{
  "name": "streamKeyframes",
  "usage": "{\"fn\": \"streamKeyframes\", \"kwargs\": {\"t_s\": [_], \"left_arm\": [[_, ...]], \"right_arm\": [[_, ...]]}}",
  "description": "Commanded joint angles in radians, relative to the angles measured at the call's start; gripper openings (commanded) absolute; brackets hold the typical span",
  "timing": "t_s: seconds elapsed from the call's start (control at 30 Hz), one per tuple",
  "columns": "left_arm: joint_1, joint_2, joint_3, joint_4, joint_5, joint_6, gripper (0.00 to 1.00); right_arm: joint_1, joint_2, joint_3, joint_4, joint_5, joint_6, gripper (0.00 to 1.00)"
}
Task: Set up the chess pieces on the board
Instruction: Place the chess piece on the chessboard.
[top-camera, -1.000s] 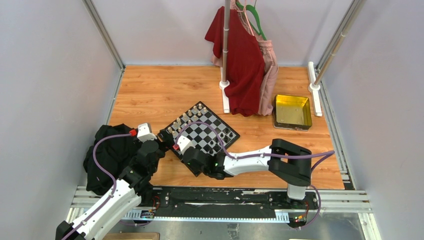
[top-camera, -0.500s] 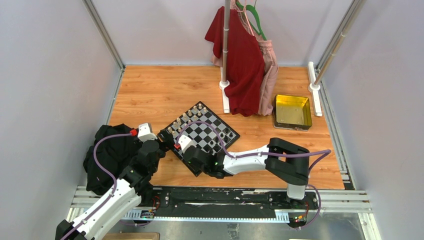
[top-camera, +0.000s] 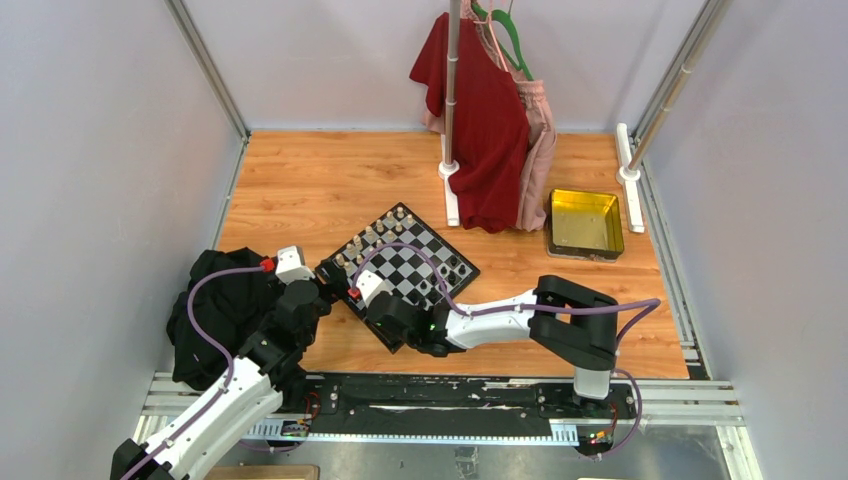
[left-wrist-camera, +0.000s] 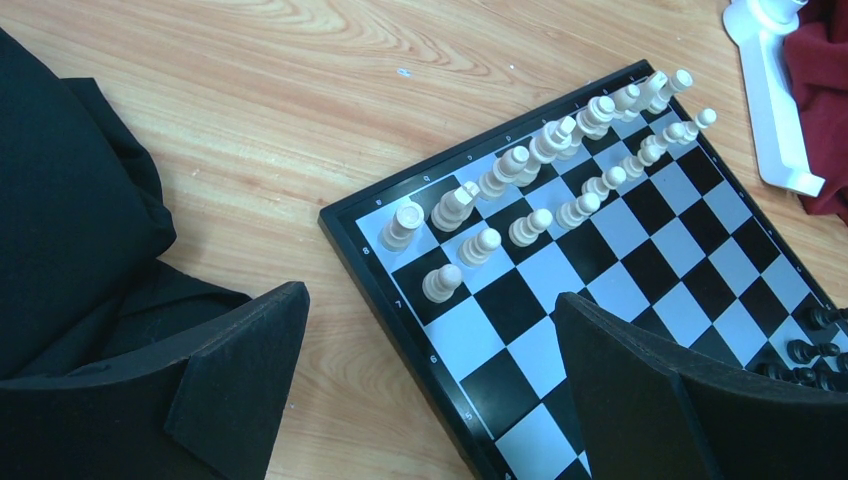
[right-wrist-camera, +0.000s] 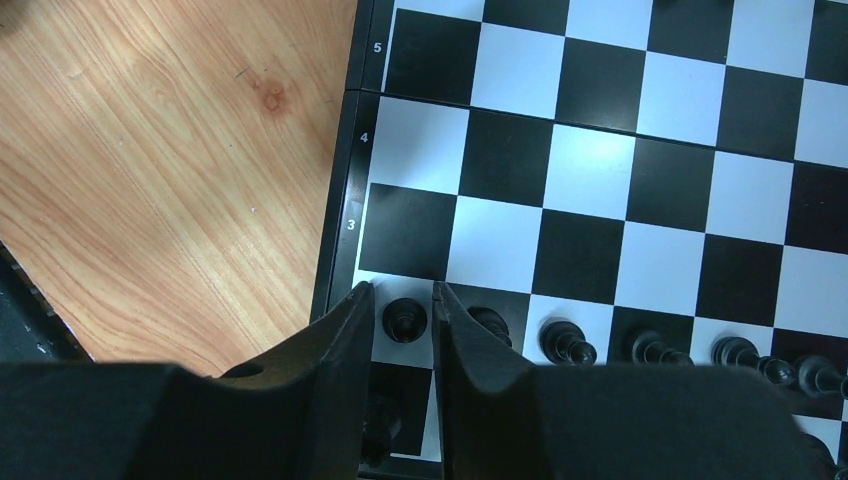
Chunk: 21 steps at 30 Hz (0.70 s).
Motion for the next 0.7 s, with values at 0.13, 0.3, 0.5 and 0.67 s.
{"fn": "streamKeyframes", "kwargs": {"t_s": [0.13,0.3,0.5,0.67], "left_arm": [[-0.006,0.003,-0.006,0.031,-0.009,0.0,1.0],[-0.006,0.001,-0.006,0.03,-0.01,0.0,1.0],[-0.006,0.006,-0.005,0.031,-0.012,0.0,1.0],[-0.006,0.007,-0.004,0.029,-0.014,0.0,1.0]], "right_arm": [[-0.01,-0.022,0.036,-0.025,-0.017,-0.036,0.32],[-0.01,-0.052,0.049,-0.041,-0.025,-0.047,0.32],[-0.009,-0.134,0.042,-0.062,-0.024,-0.056,0.32],[-0.005,-0.24,-0.001,-0.069,0.031,-0.071,0.31]]}}
